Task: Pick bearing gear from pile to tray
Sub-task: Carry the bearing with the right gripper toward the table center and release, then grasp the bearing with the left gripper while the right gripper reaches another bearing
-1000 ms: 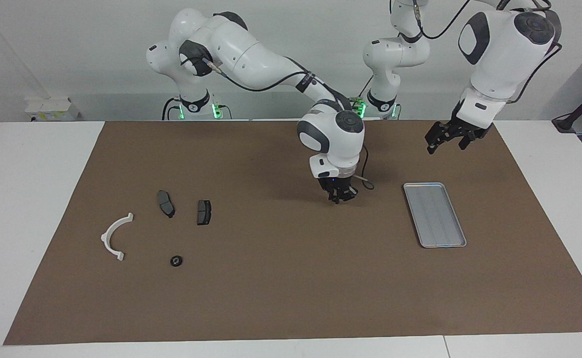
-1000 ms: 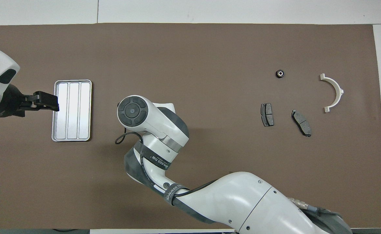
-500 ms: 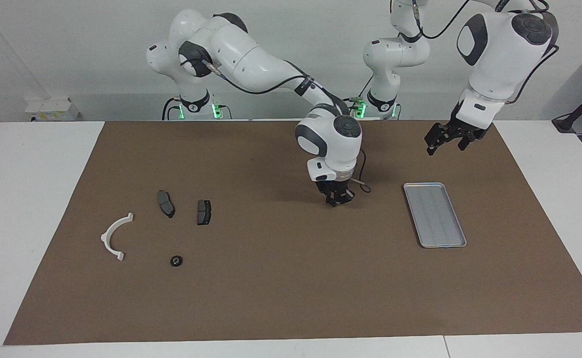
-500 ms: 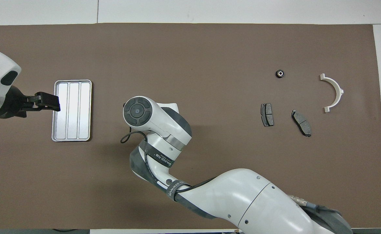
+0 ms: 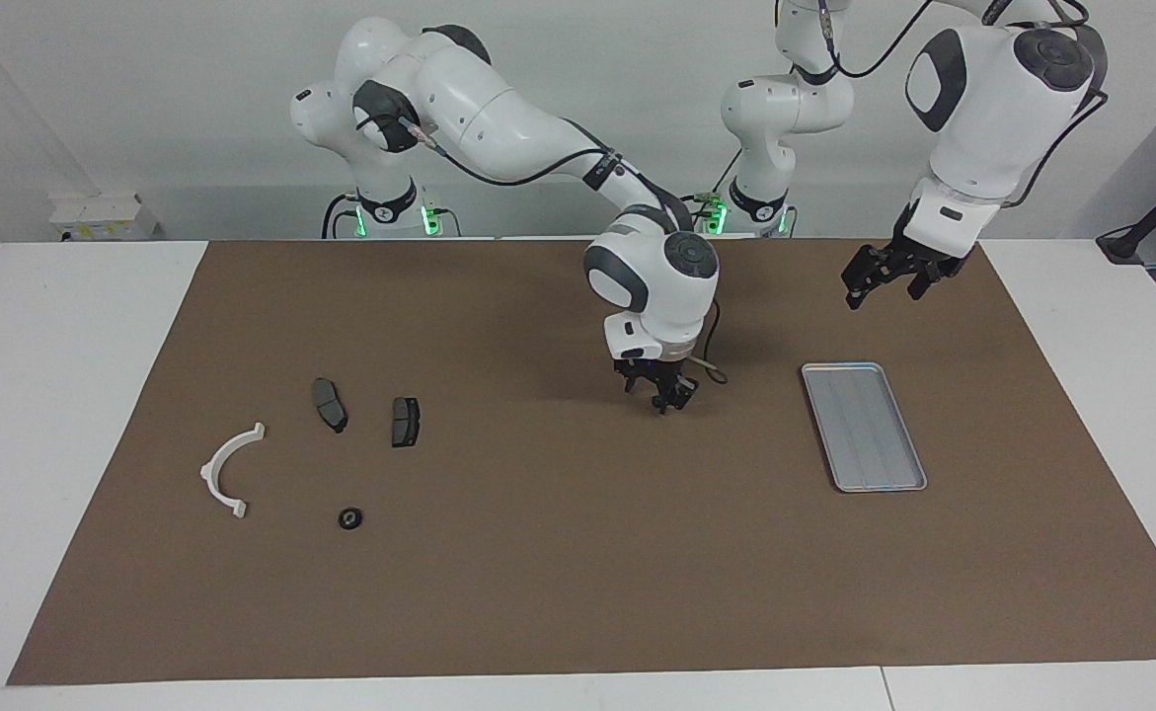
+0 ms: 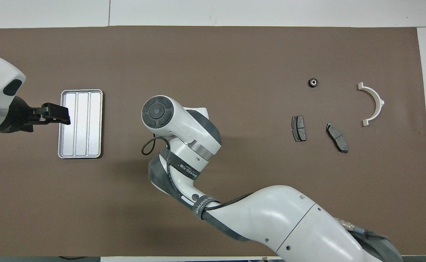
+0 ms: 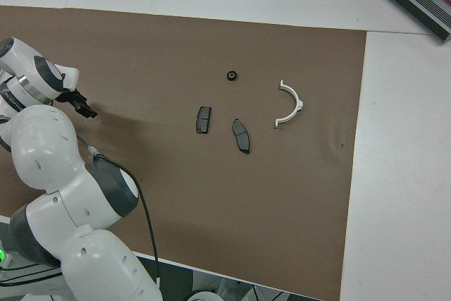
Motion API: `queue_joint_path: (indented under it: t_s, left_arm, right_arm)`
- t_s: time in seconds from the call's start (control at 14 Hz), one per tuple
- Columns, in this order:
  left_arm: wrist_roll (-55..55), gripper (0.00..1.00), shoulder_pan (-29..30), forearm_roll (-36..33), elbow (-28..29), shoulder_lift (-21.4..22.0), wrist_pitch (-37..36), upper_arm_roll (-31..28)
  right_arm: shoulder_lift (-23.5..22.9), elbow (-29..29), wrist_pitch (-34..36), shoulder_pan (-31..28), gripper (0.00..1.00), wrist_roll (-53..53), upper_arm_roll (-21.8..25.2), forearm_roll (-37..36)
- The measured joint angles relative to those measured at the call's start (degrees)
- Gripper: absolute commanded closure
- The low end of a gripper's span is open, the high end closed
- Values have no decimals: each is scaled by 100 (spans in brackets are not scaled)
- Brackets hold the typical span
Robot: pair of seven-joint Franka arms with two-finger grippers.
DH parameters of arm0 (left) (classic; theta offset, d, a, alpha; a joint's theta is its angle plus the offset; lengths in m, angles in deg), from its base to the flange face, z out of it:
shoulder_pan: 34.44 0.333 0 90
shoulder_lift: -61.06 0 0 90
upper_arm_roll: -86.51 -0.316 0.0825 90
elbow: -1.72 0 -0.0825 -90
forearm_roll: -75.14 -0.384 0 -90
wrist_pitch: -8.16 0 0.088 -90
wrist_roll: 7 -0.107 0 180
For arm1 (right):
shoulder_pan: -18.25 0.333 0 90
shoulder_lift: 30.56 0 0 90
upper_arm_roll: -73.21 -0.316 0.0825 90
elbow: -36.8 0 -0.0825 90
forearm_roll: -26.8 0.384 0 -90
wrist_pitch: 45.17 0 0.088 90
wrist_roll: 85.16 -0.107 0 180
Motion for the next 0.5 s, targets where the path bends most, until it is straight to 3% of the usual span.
queue_joint_path:
  t_s: [0.29,0.5]
  left_arm:
    - [937,0,-446,62,146,-99,409,17]
    - [2355,0,-1237,63,244,-556,1121,42]
  right_arm:
    - [677,-322,865,-1076,0,2217,-13,302]
    - [1121,-320,1350,-2156,0,4488,-17,430]
